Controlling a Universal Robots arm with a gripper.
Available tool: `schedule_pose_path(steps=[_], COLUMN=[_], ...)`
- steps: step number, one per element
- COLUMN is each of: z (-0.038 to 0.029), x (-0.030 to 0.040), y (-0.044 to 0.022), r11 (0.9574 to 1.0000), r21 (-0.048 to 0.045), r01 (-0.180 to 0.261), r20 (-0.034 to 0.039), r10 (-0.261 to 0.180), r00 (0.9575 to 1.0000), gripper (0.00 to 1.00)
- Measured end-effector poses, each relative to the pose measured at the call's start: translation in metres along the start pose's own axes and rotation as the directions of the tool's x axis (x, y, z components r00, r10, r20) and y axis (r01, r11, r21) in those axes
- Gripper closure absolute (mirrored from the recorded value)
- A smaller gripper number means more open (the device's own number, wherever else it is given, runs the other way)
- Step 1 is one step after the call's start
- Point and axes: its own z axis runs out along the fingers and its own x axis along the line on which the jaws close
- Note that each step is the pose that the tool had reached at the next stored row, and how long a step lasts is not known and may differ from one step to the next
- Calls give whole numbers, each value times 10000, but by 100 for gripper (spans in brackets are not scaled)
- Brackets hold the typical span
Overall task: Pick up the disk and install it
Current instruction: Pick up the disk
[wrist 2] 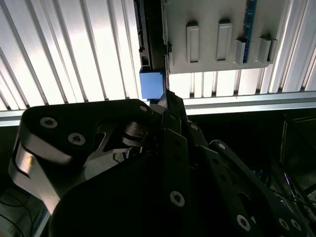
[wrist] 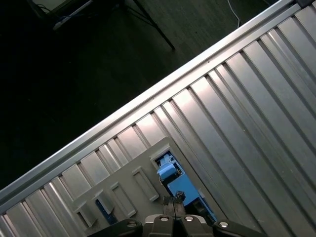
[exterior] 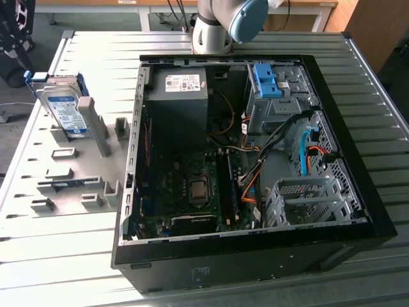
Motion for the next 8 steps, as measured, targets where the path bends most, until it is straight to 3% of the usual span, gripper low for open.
schedule_pose_path(steps=[8], z=[0], x=[0], y=[0], r11=[10000], r21=[0], r01=[5], r20=[0], r10=[-5], r00=[10000], gripper=[89])
